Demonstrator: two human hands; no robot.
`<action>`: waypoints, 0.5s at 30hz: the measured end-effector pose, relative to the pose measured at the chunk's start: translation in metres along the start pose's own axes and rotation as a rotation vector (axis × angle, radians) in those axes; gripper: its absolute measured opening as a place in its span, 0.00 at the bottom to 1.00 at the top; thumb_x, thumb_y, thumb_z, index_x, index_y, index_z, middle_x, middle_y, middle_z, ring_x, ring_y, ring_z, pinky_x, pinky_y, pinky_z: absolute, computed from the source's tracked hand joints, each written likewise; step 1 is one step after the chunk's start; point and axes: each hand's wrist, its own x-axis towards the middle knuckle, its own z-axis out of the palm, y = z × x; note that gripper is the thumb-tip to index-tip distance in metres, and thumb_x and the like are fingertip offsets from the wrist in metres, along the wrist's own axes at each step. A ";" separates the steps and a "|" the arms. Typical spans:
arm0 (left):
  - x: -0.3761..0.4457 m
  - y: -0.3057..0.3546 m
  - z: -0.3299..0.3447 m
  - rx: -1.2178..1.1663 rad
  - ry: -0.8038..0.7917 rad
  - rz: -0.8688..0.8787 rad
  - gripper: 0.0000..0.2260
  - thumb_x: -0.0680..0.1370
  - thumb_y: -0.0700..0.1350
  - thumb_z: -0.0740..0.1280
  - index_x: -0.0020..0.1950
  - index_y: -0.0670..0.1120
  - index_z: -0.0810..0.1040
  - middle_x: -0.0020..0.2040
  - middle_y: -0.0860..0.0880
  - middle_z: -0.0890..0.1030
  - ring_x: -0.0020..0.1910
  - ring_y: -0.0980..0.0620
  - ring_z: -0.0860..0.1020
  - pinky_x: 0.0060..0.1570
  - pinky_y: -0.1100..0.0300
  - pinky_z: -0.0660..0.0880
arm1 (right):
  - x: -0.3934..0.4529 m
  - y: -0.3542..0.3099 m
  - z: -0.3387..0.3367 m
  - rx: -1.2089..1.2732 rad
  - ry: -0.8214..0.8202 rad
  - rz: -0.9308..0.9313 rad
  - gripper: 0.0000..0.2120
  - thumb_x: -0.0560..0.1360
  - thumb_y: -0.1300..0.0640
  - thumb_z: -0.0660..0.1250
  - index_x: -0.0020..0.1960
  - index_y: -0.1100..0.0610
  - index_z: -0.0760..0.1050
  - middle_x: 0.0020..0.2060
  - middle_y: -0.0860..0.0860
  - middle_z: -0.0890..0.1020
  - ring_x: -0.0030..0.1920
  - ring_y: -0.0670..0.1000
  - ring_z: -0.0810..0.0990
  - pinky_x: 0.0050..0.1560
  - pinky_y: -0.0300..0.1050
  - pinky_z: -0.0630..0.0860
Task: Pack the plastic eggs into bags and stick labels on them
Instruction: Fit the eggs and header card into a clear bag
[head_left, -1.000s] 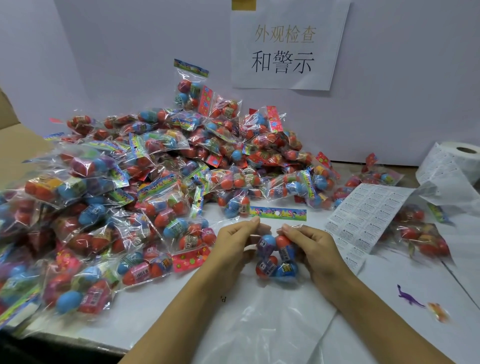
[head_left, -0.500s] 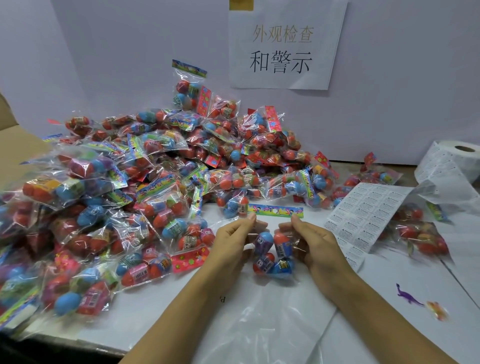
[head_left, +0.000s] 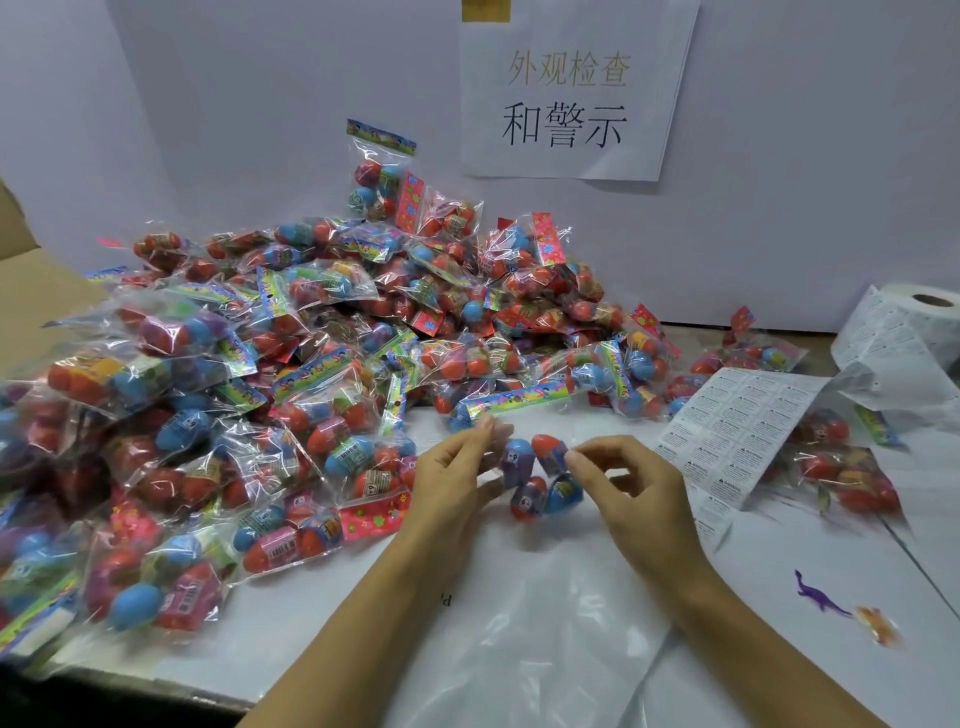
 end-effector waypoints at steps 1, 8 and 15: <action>-0.001 0.000 0.001 -0.011 -0.023 0.009 0.15 0.75 0.55 0.69 0.48 0.44 0.88 0.48 0.43 0.86 0.44 0.51 0.84 0.38 0.62 0.80 | -0.002 -0.003 0.003 0.003 -0.051 -0.008 0.02 0.73 0.51 0.75 0.45 0.47 0.82 0.42 0.42 0.85 0.45 0.43 0.83 0.42 0.36 0.76; -0.001 0.001 -0.005 -0.140 -0.199 0.054 0.23 0.75 0.54 0.73 0.63 0.39 0.80 0.58 0.39 0.85 0.59 0.44 0.84 0.52 0.54 0.82 | -0.004 -0.001 0.004 -0.003 -0.154 0.034 0.23 0.64 0.46 0.83 0.56 0.41 0.79 0.51 0.38 0.82 0.55 0.40 0.81 0.48 0.36 0.80; 0.008 -0.013 -0.008 0.064 -0.054 0.240 0.07 0.71 0.45 0.74 0.48 0.50 0.88 0.48 0.44 0.87 0.50 0.47 0.85 0.49 0.56 0.81 | 0.006 0.002 0.001 0.440 -0.091 0.346 0.12 0.76 0.70 0.66 0.51 0.58 0.84 0.47 0.56 0.87 0.50 0.56 0.86 0.48 0.51 0.84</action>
